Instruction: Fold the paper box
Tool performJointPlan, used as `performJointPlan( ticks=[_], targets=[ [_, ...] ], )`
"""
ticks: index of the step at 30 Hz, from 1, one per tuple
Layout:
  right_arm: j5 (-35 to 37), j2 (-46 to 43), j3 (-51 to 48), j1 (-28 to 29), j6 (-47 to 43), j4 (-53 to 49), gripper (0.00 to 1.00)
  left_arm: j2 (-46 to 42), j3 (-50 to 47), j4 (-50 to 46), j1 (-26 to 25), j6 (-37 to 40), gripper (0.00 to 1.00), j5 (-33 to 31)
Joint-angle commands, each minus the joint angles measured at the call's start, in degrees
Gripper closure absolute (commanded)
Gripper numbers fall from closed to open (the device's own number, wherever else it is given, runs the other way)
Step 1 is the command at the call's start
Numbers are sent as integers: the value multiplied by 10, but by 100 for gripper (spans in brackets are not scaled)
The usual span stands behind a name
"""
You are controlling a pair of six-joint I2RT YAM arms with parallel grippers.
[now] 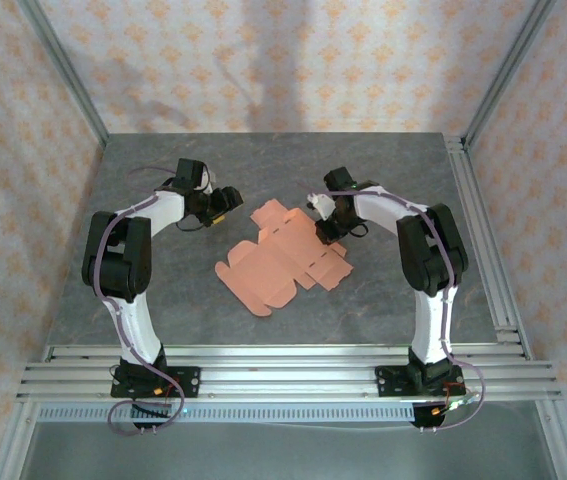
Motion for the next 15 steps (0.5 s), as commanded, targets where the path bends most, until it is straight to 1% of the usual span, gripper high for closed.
performJointPlan(
  ticks=[1,3,6,10,12,13,15],
  targets=[
    [25,-9,0,-1,-6,3,100,-19,6,-14,3,16,28,2],
    [47,-30,-20,3,-10,28,100,-19,8,-16,3,15,28,-2],
    [107,-72,-54,16,-22,71,100,-21,5,-11,5,15,28,-7],
    [251,-120,-93,51,-55,132,100,-27,-1,0,10,8,27,-8],
    [301,-142,-119,73,-88,168,100,-30,-2,1,11,9,26,-8],
    [326,-152,-131,81,-100,193,100,-33,-3,1,12,9,26,-8],
    [400,-167,-169,111,-142,267,100,-38,-7,3,13,10,26,-10]
  ],
)
